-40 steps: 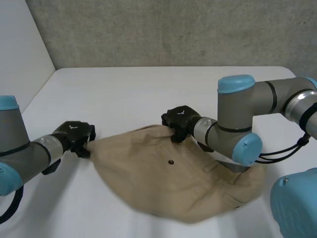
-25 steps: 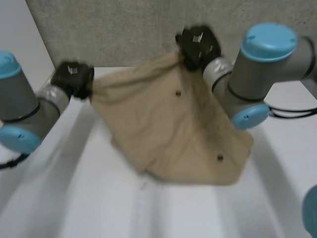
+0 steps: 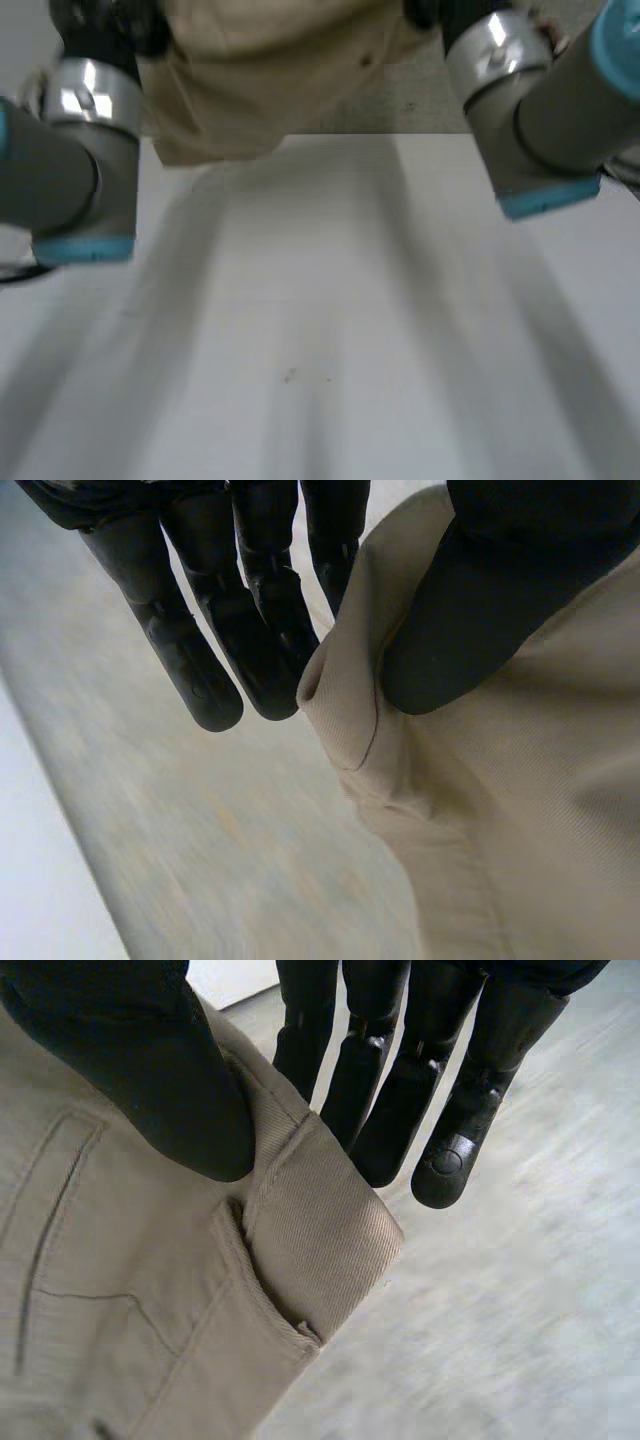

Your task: Fold the shorts.

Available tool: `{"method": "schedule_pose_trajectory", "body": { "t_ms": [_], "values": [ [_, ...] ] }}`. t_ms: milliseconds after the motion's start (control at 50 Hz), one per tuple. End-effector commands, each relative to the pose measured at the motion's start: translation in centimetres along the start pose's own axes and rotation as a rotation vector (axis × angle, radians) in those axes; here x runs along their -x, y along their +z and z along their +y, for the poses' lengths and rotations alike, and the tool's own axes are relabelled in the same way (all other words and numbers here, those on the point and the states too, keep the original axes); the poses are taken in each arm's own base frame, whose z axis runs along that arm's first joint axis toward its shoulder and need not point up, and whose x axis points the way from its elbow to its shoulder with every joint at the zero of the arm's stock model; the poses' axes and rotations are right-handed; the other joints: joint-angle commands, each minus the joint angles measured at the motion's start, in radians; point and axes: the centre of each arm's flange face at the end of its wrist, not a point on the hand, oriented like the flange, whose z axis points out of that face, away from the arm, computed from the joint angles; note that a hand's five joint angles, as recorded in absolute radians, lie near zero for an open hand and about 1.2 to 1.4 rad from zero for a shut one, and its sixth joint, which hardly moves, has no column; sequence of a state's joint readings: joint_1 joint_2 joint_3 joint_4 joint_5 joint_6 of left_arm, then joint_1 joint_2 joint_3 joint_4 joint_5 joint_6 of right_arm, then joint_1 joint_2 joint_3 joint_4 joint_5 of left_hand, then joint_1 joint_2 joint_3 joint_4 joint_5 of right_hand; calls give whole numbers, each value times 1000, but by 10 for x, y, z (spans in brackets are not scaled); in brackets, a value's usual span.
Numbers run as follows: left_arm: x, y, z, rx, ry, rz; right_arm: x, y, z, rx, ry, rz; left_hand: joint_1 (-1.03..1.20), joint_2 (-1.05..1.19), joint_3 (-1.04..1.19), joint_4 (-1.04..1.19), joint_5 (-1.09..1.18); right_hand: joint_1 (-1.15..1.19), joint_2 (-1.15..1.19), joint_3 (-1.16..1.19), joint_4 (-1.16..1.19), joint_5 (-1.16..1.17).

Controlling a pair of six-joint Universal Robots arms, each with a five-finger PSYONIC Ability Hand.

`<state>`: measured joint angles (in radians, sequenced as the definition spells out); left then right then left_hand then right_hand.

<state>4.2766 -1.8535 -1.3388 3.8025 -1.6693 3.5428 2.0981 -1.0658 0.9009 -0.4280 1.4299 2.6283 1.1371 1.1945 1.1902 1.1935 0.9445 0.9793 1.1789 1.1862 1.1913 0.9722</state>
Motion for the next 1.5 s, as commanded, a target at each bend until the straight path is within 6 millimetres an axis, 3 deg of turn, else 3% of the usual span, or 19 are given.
{"method": "schedule_pose_trajectory", "body": {
  "t_ms": [20, 80, 100, 120, 200, 320, 520, 620, 640, 680, 700, 780, 880, 980, 1320, 1500],
  "values": [
    [-23, -75, 71, 315, 32, 139, 59, -77, 79, 346, 46, -220, 259, 202, 206, 203, 277, 417, 217, 210, 205, 250],
    [-33, -109, 97, 449, 47, 204, 72, -104, 99, 472, 61, -284, 259, 202, 206, 203, 277, 417, 217, 210, 205, 250],
    [-36, -119, 103, 487, 48, 224, 78, -121, 112, 555, 71, -323, 259, 202, 206, 203, 277, 417, 217, 210, 205, 250],
    [-44, -138, 111, 556, 55, 271, 79, -128, 117, 591, 76, -338, 259, 202, 206, 203, 277, 417, 217, 210, 205, 250],
    [-61, -177, 119, 697, 67, 387, 82, -154, 131, 727, 91, -392, 259, 202, 206, 203, 277, 417, 217, 210, 205, 250],
    [-62, -204, 115, 849, 88, 477, 76, -171, 131, 830, 107, -425, 259, 202, 206, 203, 277, 417, 217, 210, 205, 250],
    [-41, -240, 87, 1097, 116, 578, 61, -205, 106, 1011, 134, -509, 259, 202, 206, 203, 277, 417, 217, 210, 205, 250],
    [-36, -245, 77, 1086, 111, 582, 57, -227, 108, 1091, 124, -551, 216, 159, 163, 160, 234, 417, 217, 210, 205, 250],
    [-36, -245, 76, 1081, 110, 580, 57, -232, 110, 1106, 123, -555, 105, 48, 52, 49, 123, 417, 217, 210, 205, 250],
    [-35, -241, 73, 1054, 102, 569, 54, -235, 114, 1114, 122, -544, -469, -527, -522, -526, -451, 417, 217, 210, 205, 250],
    [-35, -240, 73, 1047, 104, 564, 52, -236, 117, 1115, 120, -530, -567, -625, -620, -624, -549, 417, 217, 210, 205, 250],
    [-30, -231, 76, 1011, 96, 519, 48, -234, 121, 1104, 118, -505, -583, -640, -636, -639, -565, 417, 217, 210, 205, 250],
    [-4, -217, 99, 1045, 87, 407, 44, -233, 127, 1100, 130, -474, -557, -614, -610, -613, -539, 417, 217, 210, 205, 250],
    [3, -219, 105, 1064, 31, 432, 46, -235, 129, 1090, 131, -463, -454, -511, -507, -510, -436, 417, 217, 210, 205, 250],
    [-7, -246, 76, 1021, -55, 559, 46, -234, 131, 1091, 187, -415, -328, -385, -381, -384, -310, 417, 217, 210, 205, 250],
    [-8, -239, 67, 914, -73, 523, 46, -234, 131, 1089, 188, -416, -471, -529, -525, -528, -453, 417, 217, 210, 205, 250]
  ]
}}
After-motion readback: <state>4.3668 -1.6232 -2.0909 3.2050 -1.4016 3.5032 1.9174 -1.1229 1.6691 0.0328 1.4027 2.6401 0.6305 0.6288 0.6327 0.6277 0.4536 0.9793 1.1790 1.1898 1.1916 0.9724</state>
